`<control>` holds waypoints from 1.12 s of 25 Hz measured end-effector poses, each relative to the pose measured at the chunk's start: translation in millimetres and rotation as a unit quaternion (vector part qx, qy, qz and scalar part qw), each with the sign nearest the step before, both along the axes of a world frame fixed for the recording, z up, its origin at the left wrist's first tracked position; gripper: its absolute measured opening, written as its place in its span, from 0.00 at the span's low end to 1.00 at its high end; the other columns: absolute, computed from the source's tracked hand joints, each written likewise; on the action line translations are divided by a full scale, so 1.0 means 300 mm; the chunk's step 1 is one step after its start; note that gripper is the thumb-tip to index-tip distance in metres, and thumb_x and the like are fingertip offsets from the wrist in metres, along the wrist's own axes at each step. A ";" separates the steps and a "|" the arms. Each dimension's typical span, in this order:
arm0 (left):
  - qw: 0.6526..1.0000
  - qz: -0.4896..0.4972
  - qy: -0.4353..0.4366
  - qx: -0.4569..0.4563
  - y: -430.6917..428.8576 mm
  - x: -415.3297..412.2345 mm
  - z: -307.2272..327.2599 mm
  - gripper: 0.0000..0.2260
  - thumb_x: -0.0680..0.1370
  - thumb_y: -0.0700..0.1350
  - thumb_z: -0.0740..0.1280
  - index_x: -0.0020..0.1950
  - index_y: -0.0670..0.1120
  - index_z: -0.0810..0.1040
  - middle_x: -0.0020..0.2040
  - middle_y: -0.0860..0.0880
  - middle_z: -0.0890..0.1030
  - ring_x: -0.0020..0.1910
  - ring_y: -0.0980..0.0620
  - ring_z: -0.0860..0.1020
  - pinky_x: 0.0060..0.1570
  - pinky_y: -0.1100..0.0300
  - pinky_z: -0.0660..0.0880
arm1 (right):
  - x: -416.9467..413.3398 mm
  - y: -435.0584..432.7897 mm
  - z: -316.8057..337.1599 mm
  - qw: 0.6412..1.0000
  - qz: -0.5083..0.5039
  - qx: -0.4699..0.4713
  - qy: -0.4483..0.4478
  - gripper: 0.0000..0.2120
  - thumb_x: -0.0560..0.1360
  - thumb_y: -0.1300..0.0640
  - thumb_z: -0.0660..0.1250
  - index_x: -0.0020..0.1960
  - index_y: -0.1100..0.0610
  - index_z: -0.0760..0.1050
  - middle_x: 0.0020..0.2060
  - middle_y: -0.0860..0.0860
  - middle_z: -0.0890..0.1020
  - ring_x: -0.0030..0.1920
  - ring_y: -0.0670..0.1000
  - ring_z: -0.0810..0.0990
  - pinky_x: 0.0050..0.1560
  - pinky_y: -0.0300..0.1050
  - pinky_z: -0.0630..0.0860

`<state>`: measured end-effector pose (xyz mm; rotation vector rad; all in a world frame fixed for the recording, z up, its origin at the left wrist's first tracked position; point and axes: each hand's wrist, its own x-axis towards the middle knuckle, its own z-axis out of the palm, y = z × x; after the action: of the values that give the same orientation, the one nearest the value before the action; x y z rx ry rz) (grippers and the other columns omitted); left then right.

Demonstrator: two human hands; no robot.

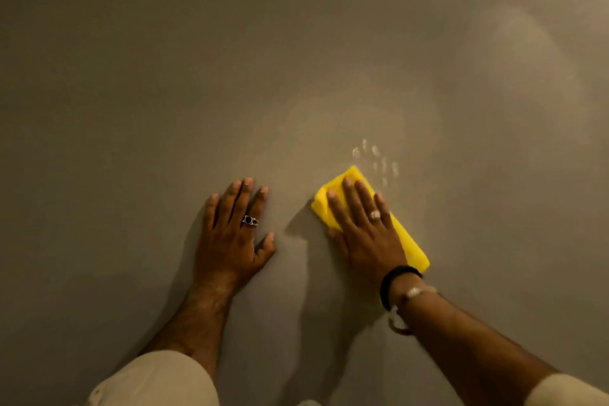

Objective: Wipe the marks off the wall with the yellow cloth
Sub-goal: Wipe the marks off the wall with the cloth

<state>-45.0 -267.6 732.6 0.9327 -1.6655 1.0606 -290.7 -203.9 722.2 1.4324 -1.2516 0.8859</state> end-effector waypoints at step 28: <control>1.000 -0.002 0.009 0.004 0.011 -0.009 -0.006 0.33 0.73 0.57 0.58 0.77 0.49 0.60 0.77 0.44 0.62 0.76 0.45 0.58 0.74 0.41 0.55 | -0.162 0.048 0.008 1.000 0.010 0.004 0.015 0.27 0.80 0.44 0.48 0.77 0.51 0.52 0.77 0.55 0.53 0.77 0.55 0.48 0.73 0.60 0.53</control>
<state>-47.8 -264.2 730.7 0.9413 -1.6564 1.0406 -339.3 -189.6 724.7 1.4616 -1.2225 0.8700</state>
